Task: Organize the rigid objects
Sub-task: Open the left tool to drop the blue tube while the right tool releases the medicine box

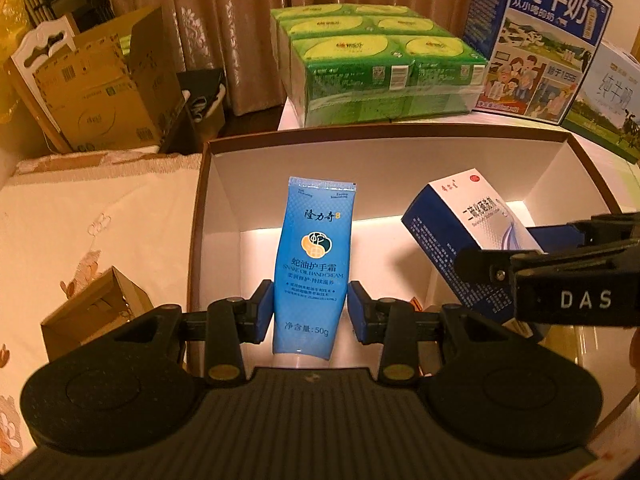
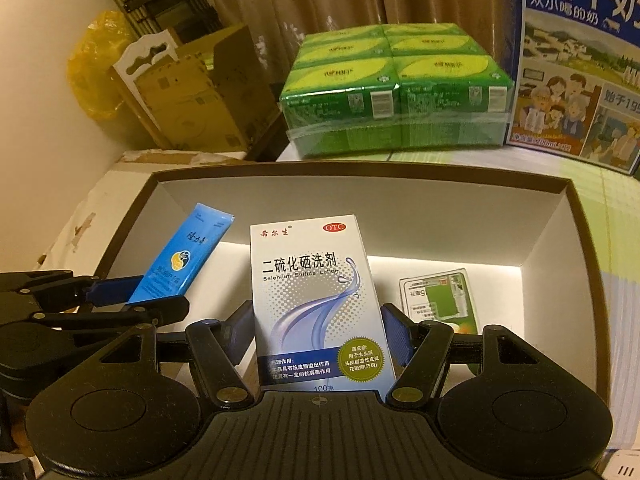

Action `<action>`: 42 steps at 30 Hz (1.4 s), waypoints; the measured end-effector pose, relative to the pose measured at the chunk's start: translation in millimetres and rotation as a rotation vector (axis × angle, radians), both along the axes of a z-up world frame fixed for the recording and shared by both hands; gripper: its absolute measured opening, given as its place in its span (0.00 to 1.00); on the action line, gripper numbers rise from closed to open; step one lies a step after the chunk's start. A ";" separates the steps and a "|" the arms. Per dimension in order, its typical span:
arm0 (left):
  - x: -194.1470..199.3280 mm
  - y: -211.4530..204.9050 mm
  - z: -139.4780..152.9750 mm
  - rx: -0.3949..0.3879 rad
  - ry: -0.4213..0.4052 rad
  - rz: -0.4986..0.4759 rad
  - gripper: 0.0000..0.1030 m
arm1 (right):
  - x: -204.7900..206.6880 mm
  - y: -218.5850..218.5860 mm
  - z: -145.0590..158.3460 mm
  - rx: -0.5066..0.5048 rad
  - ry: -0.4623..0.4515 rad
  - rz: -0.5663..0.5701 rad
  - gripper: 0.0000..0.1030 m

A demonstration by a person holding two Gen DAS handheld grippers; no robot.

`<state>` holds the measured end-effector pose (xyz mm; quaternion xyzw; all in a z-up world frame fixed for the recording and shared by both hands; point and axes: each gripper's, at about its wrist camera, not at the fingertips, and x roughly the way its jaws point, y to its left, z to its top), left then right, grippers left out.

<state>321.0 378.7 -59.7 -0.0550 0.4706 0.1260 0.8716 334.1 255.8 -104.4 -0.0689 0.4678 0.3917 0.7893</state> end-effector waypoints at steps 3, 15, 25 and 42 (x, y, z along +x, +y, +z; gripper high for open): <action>4.1 3.0 -2.6 -0.006 0.002 0.007 0.35 | 2.5 3.7 -3.4 -0.004 0.009 -0.006 0.62; 6.1 11.1 1.4 -0.025 -0.012 0.013 0.43 | 8.6 8.9 -5.0 0.055 0.055 -0.022 0.63; -0.4 11.9 7.8 -0.024 -0.024 0.015 0.50 | 9.7 6.5 3.3 0.103 0.053 -0.041 0.75; -7.9 -1.9 17.3 -0.033 -0.041 -0.002 0.51 | 3.0 -18.8 8.7 0.082 0.040 -0.073 0.76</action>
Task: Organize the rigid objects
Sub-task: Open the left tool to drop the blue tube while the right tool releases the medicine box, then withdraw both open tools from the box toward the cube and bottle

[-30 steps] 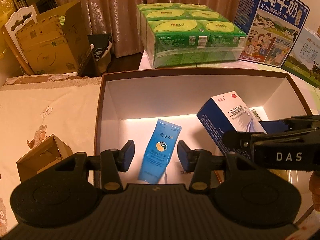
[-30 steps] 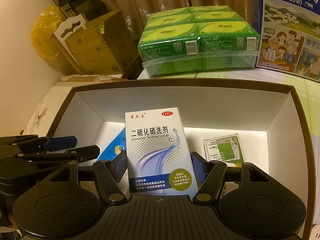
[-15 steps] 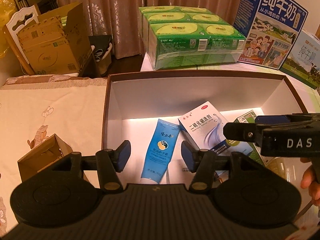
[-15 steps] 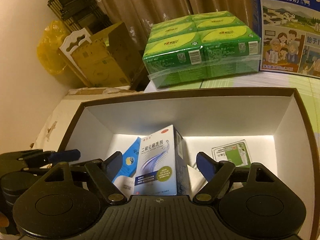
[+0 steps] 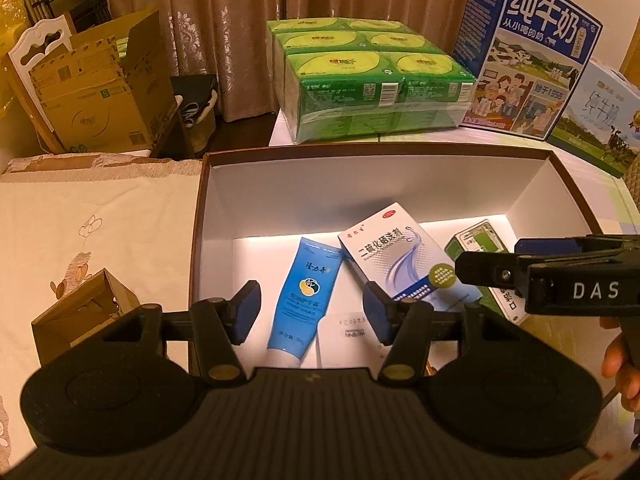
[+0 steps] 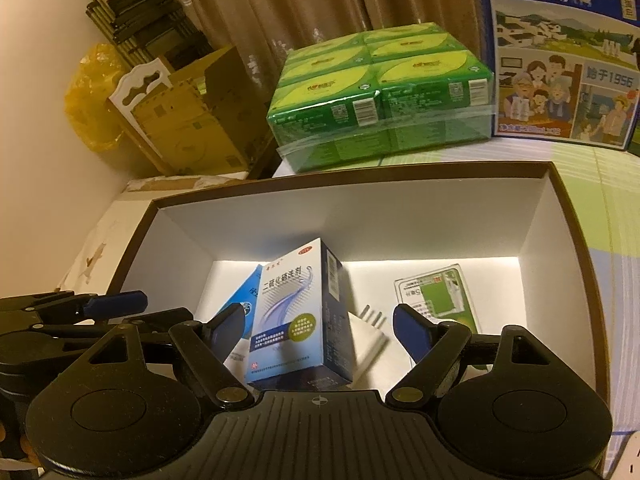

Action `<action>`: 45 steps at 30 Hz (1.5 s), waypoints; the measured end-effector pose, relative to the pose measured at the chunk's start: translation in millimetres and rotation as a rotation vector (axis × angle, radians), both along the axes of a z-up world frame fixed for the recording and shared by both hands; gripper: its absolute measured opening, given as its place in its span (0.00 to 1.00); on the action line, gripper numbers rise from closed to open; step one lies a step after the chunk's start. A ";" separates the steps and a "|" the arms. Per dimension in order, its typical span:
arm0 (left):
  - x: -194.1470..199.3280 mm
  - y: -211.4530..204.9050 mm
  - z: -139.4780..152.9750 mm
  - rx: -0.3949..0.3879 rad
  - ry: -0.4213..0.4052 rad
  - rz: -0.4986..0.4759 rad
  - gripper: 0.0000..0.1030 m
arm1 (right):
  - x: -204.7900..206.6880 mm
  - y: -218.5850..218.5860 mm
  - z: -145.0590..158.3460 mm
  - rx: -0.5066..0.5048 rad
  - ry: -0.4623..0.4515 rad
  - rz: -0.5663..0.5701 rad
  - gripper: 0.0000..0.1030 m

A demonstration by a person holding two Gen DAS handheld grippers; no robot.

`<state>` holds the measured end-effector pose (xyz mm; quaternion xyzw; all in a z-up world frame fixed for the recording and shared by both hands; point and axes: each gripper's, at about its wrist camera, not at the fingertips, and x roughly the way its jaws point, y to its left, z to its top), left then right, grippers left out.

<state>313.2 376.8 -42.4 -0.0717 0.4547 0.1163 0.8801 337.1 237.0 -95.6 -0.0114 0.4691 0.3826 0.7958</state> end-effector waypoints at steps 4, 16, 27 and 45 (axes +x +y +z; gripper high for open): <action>-4.3 -4.7 3.8 -0.002 -0.007 -0.004 0.51 | -2.4 -5.1 3.2 0.002 -0.003 -0.008 0.76; -22.4 -23.2 24.8 0.018 -0.043 -0.008 0.52 | -17.9 -27.0 23.6 0.038 -0.026 -0.024 0.76; -51.3 -59.0 45.4 0.013 -0.081 -0.041 0.55 | -46.6 -70.1 51.5 0.088 -0.071 -0.053 0.76; -103.7 -154.1 56.4 -0.043 -0.119 -0.184 0.65 | -110.4 -189.0 72.9 0.111 -0.107 -0.155 0.76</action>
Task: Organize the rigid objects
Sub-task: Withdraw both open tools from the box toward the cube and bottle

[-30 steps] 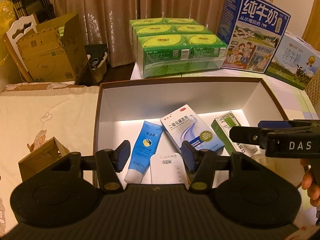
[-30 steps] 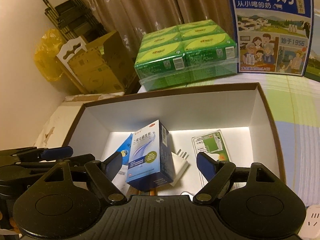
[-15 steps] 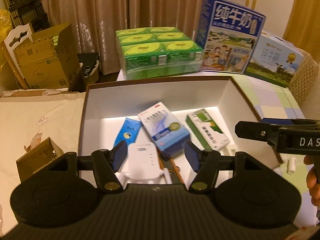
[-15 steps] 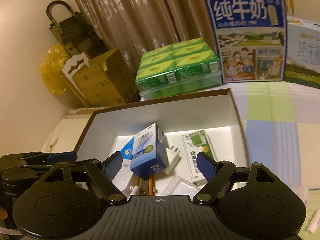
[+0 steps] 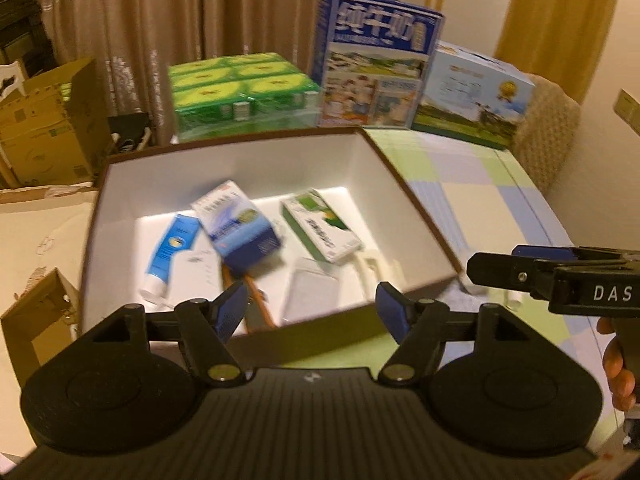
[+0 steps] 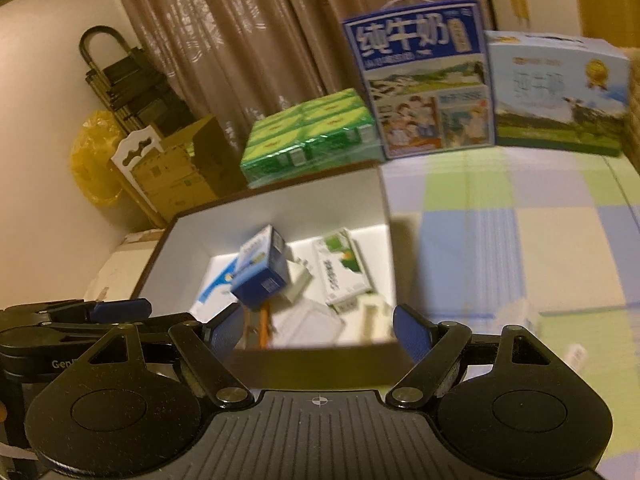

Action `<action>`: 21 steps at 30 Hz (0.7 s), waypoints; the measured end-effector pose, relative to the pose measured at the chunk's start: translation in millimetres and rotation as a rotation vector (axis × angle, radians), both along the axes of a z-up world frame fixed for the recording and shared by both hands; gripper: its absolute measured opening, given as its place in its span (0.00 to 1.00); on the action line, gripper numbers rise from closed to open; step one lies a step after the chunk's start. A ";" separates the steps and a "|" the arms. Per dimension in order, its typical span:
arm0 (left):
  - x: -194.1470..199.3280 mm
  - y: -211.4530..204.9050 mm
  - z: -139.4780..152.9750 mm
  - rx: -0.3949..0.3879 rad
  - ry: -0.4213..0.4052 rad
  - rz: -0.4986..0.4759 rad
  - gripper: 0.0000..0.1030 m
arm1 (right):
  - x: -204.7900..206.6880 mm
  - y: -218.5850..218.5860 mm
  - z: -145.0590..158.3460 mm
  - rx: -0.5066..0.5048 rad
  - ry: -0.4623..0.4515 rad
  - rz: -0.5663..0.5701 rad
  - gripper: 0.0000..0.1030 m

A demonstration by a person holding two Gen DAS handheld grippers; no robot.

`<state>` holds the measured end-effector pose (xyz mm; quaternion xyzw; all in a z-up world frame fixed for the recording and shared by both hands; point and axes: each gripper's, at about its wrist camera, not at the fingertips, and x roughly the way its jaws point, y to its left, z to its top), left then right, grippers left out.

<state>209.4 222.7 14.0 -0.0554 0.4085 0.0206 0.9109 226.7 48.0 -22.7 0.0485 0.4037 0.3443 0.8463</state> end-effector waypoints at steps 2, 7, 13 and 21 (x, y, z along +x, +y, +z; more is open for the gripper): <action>-2.7 -11.8 -2.2 -0.008 0.008 -0.020 0.65 | -6.2 -14.4 -0.7 -0.003 0.006 -0.016 0.76; -7.0 -38.3 -10.7 -0.014 0.035 -0.064 0.65 | -17.9 -51.0 -5.3 -0.018 0.028 -0.052 0.76; -11.9 -60.2 -21.0 -0.024 0.071 -0.083 0.65 | -25.9 -87.1 -14.3 -0.033 0.069 -0.076 0.76; -15.9 -90.5 -35.5 -0.044 0.114 -0.108 0.65 | -30.1 -117.4 -26.7 -0.057 0.115 -0.088 0.76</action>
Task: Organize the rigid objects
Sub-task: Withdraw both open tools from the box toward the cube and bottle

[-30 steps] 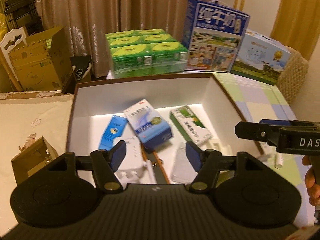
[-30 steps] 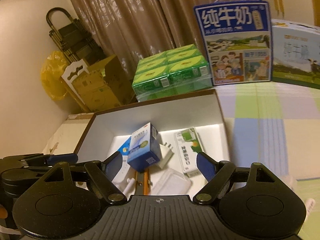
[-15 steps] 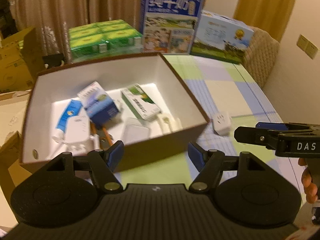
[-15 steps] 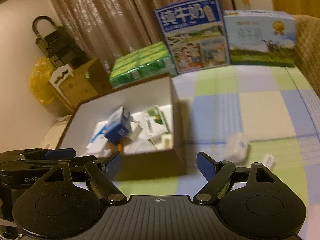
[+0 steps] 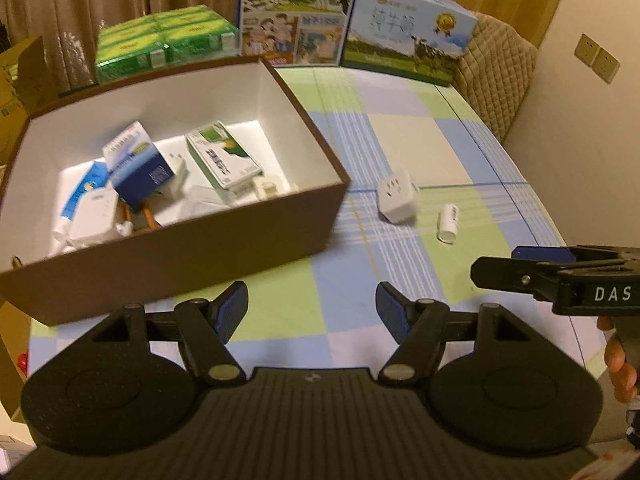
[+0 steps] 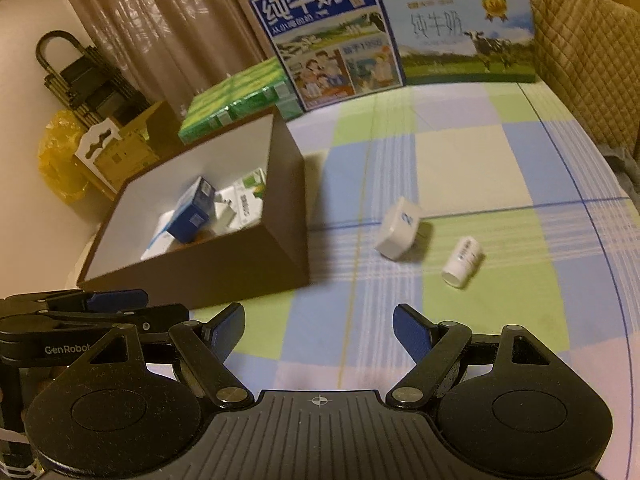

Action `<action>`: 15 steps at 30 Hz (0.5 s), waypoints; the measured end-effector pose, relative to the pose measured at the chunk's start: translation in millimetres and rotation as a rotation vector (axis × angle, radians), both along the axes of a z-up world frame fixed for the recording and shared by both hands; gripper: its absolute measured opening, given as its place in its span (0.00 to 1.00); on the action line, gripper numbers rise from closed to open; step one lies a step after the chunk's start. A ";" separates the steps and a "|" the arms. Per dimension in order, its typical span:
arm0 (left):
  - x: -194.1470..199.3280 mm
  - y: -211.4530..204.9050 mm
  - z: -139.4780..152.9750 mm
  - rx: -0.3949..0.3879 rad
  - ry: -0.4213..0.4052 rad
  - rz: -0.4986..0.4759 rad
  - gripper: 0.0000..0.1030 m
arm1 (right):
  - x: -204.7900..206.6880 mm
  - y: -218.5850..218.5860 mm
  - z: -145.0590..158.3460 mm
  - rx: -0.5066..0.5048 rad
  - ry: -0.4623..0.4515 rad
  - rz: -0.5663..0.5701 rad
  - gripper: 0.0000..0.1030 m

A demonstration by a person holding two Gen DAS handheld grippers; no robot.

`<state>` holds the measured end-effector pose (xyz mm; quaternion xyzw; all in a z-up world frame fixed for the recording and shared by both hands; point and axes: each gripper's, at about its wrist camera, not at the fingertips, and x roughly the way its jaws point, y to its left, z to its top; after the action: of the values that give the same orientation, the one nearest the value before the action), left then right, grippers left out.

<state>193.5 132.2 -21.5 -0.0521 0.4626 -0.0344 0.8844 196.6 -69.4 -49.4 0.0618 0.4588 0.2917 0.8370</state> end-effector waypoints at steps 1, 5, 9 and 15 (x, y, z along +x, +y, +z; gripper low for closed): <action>-0.1 -3.6 -1.9 -0.003 0.005 -0.003 0.65 | -0.5 -2.5 -1.6 -0.003 0.003 -0.001 0.76; 0.2 -16.4 -8.0 -0.010 0.022 -0.013 0.65 | -1.9 -12.7 -4.7 -0.019 0.013 -0.006 0.76; 1.1 -28.1 -11.7 -0.017 0.027 -0.021 0.65 | -2.6 -24.9 -7.3 -0.029 0.022 -0.015 0.76; 7.2 -44.0 -18.8 -0.024 0.041 -0.040 0.65 | -0.9 -41.1 -12.1 -0.054 0.031 -0.042 0.76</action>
<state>200.7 88.2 -40.3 -0.0540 0.4811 -0.0567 0.8732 195.6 -110.5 -61.6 0.0530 0.4782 0.2606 0.8370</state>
